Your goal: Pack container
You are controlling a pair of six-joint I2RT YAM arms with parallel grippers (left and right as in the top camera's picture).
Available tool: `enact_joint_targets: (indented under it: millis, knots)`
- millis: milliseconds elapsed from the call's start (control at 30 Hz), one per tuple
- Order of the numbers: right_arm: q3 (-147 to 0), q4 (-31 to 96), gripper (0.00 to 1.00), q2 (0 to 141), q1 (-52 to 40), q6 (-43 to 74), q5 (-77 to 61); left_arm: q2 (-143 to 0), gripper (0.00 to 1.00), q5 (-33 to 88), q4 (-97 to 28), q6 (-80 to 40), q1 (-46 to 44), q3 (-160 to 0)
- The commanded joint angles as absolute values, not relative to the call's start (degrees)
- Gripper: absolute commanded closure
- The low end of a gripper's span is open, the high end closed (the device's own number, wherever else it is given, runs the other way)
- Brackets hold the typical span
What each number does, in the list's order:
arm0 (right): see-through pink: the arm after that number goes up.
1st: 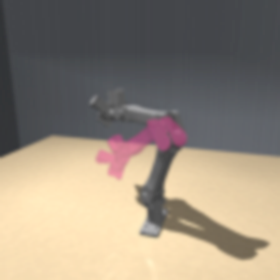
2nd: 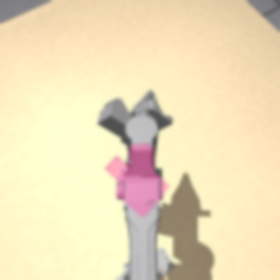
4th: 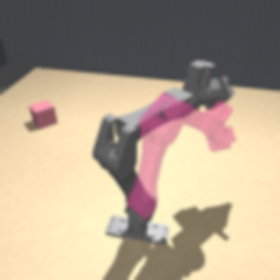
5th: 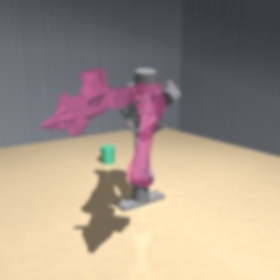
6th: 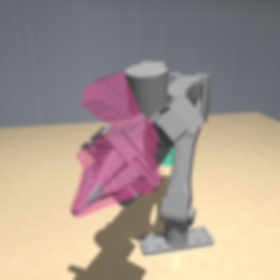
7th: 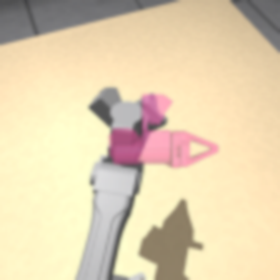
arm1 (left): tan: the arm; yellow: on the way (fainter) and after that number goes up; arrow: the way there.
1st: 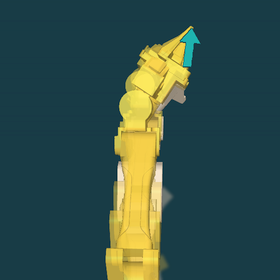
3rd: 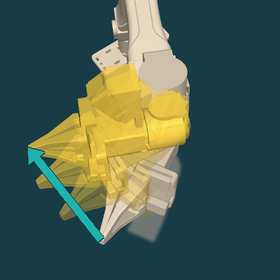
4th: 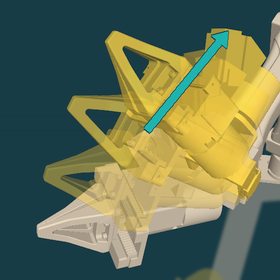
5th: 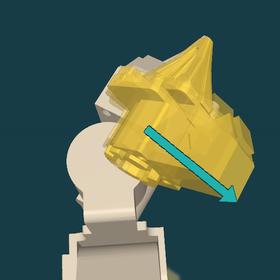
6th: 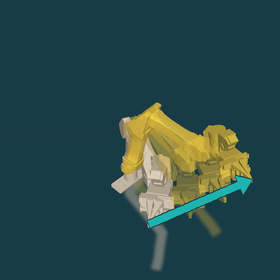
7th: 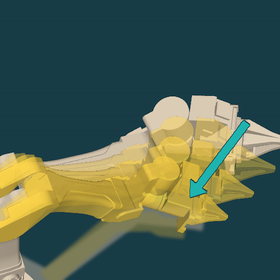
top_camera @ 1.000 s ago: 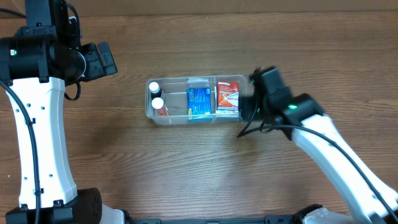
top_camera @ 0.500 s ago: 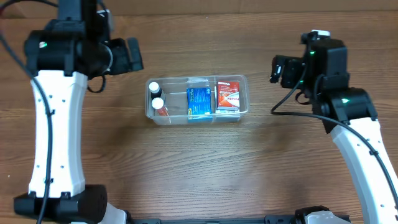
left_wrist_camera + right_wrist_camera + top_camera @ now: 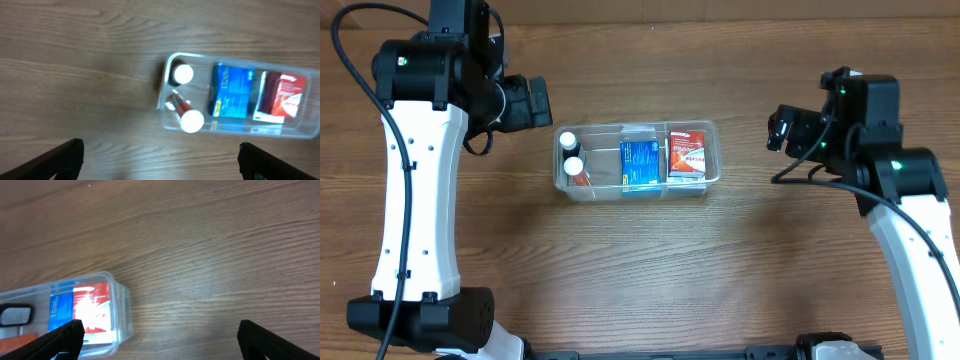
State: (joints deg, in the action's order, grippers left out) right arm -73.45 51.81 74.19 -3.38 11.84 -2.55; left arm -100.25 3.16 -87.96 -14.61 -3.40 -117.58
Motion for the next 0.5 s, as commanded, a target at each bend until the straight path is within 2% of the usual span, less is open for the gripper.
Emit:
enact_joint_targets:
  millis: [0, 267, 467]
  knots:
    - [-74.3, 54.0, 0.0, 66.6, -3.3, 12.7, -1.4, -95.0, 0.0, -1.0, -88.7, -14.1, -5.1, -117.4]
    - [-70.2, 59.1, 0.0, 57.9, -3.8, 13.7, 0.5, -83.3, 0.0, -7.9, -89.8, -14.2, -13.1, -116.6]
    - [-59.8, 57.5, 0.0, 52.4, -6.8, 13.8, 0.6, -70.3, 0.0, -11.8, -87.1, -15.5, -16.2, -105.8]
